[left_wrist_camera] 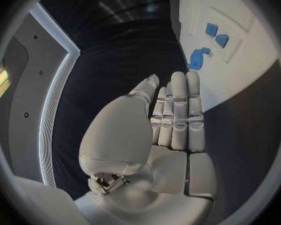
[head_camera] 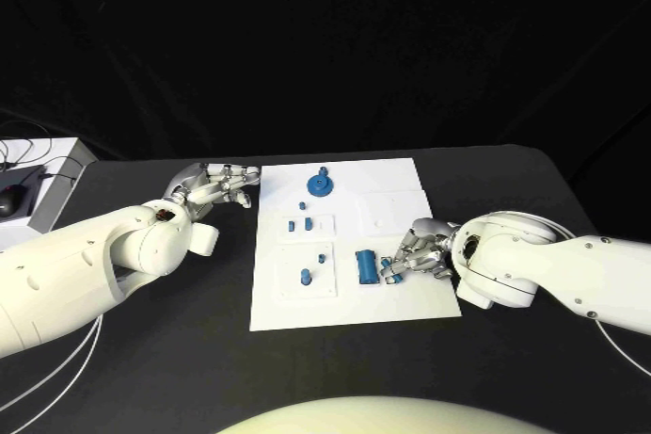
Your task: Assemble the parts on the task board
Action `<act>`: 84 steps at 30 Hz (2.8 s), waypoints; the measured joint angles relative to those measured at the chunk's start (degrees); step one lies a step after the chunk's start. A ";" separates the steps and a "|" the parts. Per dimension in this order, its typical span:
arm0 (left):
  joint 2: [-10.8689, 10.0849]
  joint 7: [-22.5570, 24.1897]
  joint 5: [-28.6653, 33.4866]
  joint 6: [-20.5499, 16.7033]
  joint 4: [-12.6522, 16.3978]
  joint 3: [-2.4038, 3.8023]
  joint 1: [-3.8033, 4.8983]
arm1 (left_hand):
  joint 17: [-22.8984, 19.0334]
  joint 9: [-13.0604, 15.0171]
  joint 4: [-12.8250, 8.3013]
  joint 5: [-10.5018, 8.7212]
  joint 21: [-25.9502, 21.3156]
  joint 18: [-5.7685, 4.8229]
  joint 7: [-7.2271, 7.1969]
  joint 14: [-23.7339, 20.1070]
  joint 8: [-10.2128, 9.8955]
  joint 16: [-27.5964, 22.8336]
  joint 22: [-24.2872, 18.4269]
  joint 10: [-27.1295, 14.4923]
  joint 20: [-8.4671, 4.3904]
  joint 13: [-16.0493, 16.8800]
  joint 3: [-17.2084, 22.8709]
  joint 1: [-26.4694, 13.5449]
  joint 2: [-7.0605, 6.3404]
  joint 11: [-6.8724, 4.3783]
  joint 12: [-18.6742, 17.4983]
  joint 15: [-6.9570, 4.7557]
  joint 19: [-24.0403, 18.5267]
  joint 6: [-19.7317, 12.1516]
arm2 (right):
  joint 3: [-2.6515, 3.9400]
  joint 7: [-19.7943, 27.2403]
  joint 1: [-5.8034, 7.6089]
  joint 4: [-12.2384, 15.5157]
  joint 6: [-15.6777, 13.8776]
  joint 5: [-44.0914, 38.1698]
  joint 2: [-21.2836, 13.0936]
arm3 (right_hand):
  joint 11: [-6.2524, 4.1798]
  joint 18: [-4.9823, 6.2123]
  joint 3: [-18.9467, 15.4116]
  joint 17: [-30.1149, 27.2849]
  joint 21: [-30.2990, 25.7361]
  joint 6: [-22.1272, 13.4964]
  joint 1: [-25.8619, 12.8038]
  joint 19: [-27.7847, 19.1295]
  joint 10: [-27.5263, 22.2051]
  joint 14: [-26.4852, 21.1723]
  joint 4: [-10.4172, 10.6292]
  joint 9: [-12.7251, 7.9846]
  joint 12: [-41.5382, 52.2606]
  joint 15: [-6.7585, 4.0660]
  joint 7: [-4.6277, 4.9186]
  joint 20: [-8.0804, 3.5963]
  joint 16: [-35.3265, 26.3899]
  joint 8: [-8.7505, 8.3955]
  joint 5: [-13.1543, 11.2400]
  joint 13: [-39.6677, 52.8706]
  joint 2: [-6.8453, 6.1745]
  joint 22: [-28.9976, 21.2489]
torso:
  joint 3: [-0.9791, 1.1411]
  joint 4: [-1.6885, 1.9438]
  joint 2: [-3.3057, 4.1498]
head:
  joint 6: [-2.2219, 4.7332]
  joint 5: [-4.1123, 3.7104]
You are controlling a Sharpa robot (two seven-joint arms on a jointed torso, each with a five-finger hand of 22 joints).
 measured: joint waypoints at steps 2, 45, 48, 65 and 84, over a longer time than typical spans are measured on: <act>-0.01 -0.01 0.00 0.00 0.00 0.00 0.00 | 0.00 0.00 0.00 0.00 0.00 0.00 0.00 0.00 0.00 0.00 0.00 0.00 0.00 0.00 0.00 0.00 0.00 0.00 0.00 0.00 0.00 0.00 | -0.04 0.01 -0.05 0.01 -0.29 -0.01 -0.08 | -0.10 0.00 -1.46 0.00 0.00 -0.09 -0.86 0.00 -0.10 0.00 1.27 0.04 0.00 0.00 0.08 0.00 0.00 -0.06 -0.58 0.00 0.18 0.04 | -0.01 0.00 -0.01 | 0.00 0.02; 0.01 -0.27 0.01 0.00 -0.14 0.00 0.00 | -0.04 0.00 0.00 0.00 0.00 0.00 0.00 0.00 0.00 0.00 -0.02 0.00 0.00 0.00 0.00 0.00 0.00 0.00 0.00 0.00 0.00 0.01 | -0.08 4.01 -0.89 3.91 -1.26 1.03 -5.08 | 0.00 0.00 -2.86 -0.18 0.21 0.90 1.60 0.21 0.63 0.00 -1.81 0.10 0.39 0.00 0.15 -0.21 0.00 0.51 -7.12 0.35 -1.01 0.01 | 0.00 -0.03 -0.04 | 0.31 -0.24; 0.03 -0.28 0.01 0.00 -0.14 0.00 0.00 | -0.04 0.00 0.00 0.00 0.00 0.00 0.00 0.00 0.00 0.00 -0.02 0.00 0.00 0.00 0.00 0.00 0.00 0.00 0.00 0.00 0.00 0.00 | -0.08 4.28 -1.15 3.99 -0.83 0.89 -5.24 | 0.00 0.00 -2.63 -0.18 0.26 1.20 1.60 0.21 0.63 0.00 -1.64 0.09 0.39 0.00 0.04 -0.21 0.00 0.51 -7.12 0.40 -1.01 0.01 | 0.00 -0.05 -0.04 | 0.30 -0.33; -0.02 -0.31 0.01 0.00 -0.12 0.00 0.00 | -0.03 0.00 0.00 0.00 0.00 0.00 -0.01 0.00 0.00 0.00 -0.03 0.00 0.00 0.00 0.00 0.00 0.00 0.00 0.00 0.00 0.00 0.01 | -0.09 4.22 -1.56 3.19 -0.79 -0.08 -4.57 | -0.21 0.00 -2.47 -0.18 0.45 1.20 1.22 0.21 0.84 0.00 -1.47 0.64 0.39 0.00 0.04 -0.21 0.00 1.20 -6.53 0.45 -0.62 0.05 | -0.03 0.04 0.00 | 0.10 -0.37; -0.09 -0.34 0.01 -0.01 -0.15 0.00 0.00 | -0.02 0.00 0.00 0.00 0.00 0.00 -0.01 0.00 0.00 0.00 -0.03 0.00 0.00 0.00 0.00 0.00 0.00 0.00 0.00 0.00 0.00 0.01 | -0.10 3.64 -1.66 2.43 -1.96 -0.89 -4.25 | -0.21 0.00 -2.65 -0.18 0.45 1.36 0.66 0.21 0.85 0.04 -0.96 0.83 0.38 -0.04 -0.13 -0.21 0.00 1.44 -5.31 0.54 0.64 0.03 | 0.00 -0.01 -0.03 | 0.04 -0.23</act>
